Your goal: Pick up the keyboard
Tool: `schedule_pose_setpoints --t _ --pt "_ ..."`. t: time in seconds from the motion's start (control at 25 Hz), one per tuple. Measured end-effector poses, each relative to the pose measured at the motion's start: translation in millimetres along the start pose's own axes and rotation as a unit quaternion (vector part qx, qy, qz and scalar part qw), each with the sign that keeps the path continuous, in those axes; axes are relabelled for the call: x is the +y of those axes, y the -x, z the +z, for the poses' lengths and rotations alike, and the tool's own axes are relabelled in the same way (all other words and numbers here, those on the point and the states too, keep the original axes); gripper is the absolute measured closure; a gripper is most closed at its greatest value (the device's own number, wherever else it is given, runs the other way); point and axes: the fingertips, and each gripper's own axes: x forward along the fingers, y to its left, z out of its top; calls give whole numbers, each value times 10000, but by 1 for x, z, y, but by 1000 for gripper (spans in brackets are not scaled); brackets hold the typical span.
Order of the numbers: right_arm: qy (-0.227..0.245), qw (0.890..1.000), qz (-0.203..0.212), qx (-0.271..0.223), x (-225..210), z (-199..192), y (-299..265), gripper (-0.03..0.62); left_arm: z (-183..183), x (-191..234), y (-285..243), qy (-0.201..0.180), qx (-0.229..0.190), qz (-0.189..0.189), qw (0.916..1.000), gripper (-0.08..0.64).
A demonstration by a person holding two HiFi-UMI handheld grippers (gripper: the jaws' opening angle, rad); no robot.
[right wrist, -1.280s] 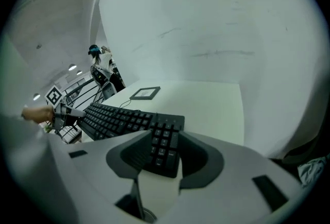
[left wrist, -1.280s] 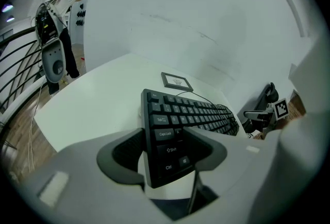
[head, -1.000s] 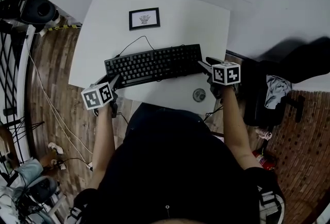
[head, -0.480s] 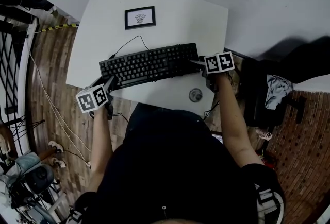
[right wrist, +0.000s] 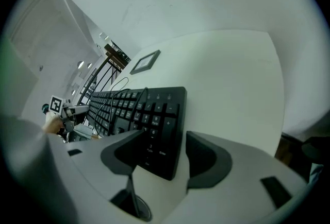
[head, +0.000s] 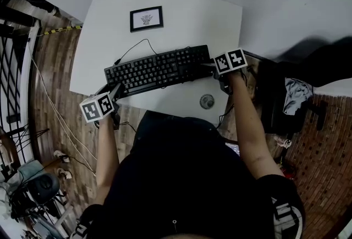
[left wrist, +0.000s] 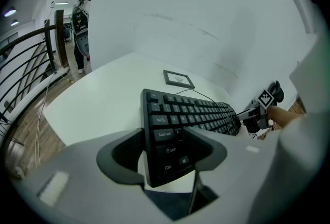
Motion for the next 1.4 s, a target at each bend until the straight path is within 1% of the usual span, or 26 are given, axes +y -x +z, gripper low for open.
schedule_pose_setpoints --t 0.24,0.44,0.68,0.8,0.88,1.0,1.12,1.24,1.4 --pt "-42 10000 -10 25 0 0 -1 347 -5 0 0 64 37 17 10000 310" --pt "-405 9990 141 -84 2 -1 -2 365 0 -2 4 34 -52 54 10000 310" --pt "-510 9983 -18 -268 0 -2 1 367 0 -6 6 50 -130 1 9999 310" --pt "-582 9979 37 -276 -1 -6 2 366 6 -9 10 -4 -233 -67 9997 312" --pt "-663 9972 90 -334 -1 -9 5 367 11 -14 14 -120 -319 -87 9994 313" --pt "-746 9959 86 -511 -1 -13 14 367 19 -19 18 -282 -420 -112 9987 313" --pt "-723 9945 26 -761 1 -8 29 367 30 -26 24 -390 -570 -164 9975 313" --pt "-567 9925 -61 -1083 5 7 49 367 46 -34 33 -524 -827 -193 9950 313" --pt "-279 9875 -206 -1537 14 33 83 367 72 -48 48 -679 -1284 -296 9890 313"
